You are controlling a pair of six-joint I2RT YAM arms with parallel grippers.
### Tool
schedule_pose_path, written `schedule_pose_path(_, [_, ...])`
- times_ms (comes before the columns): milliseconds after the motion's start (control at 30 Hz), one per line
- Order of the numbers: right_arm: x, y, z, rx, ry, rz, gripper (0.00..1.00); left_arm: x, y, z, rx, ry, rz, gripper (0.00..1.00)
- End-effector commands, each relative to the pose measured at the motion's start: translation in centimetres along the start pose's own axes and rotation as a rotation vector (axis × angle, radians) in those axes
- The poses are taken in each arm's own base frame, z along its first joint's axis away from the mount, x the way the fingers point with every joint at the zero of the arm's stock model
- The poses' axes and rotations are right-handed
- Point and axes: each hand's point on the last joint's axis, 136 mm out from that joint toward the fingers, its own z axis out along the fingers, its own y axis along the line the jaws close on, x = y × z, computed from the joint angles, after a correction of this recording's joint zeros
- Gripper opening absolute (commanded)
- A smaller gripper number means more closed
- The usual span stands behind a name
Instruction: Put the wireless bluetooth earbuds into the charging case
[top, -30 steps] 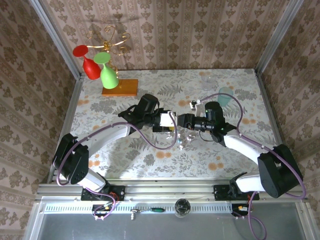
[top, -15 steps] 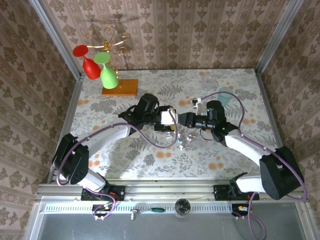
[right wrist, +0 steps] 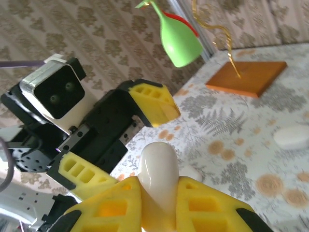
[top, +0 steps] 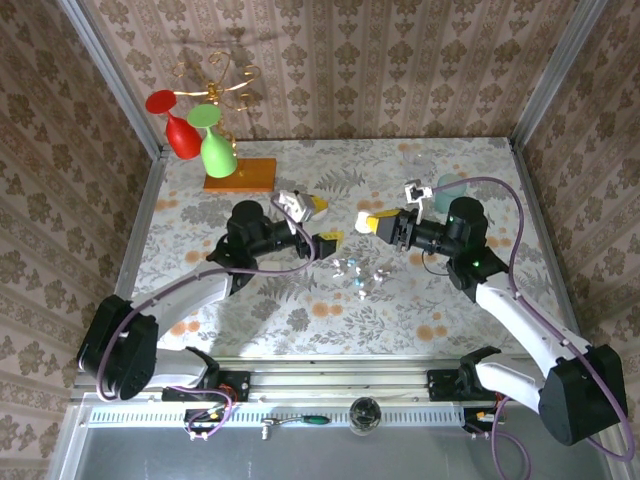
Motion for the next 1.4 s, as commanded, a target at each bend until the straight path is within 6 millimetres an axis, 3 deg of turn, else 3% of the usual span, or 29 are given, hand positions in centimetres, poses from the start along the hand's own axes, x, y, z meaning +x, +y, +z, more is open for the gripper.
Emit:
schedule_pose_path(0, [-2.1,3.5,-0.2,-0.13,-0.012,-0.141,0.12,-3.3,-3.4,-0.7,0.133,-0.114,-0.008,0.85])
schedule_pose_path(200, [-3.6,5.5,0.4,-0.201,-0.033,-0.239,0.09,-3.5,-5.9,-0.5,0.25,-0.114,-0.013,0.77])
schedule_pose_path(500, [-2.2,8.5,1.5,-0.33,0.037,-0.301,0.09,-5.6,-7.7,0.0,0.334,-0.167,-0.006,0.64])
schedule_pose_path(667, [-2.0,8.5,1.5,-0.334,0.041,-0.305,0.09,-5.6,-8.3,-0.2,0.357,-0.169,0.001,0.49])
schedule_pose_path(967, [-1.2,8.4,1.6,-0.347,0.065,-0.313,0.09,-5.9,-8.7,-0.5,0.376,-0.173,0.004,0.4])
schedule_pose_path(1167, [-0.9,8.2,1.5,-0.336,0.072,-0.321,0.09,-5.8,-8.8,-0.5,0.381,-0.169,0.003,0.29])
schedule_pose_path(1267, [-0.7,8.1,1.4,-0.33,0.078,-0.326,0.1,-5.8,-8.8,-0.5,0.378,-0.17,0.012,0.18])
schedule_pose_path(1300, [-0.7,8.1,1.4,-0.327,0.079,-0.326,0.12,-5.6,-8.7,-0.5,0.376,-0.166,0.016,0.14])
schedule_pose_path(1367, [-0.9,8.1,1.3,-0.314,0.073,-0.329,0.25,-5.4,-8.7,-0.4,0.373,-0.158,0.03,0.1])
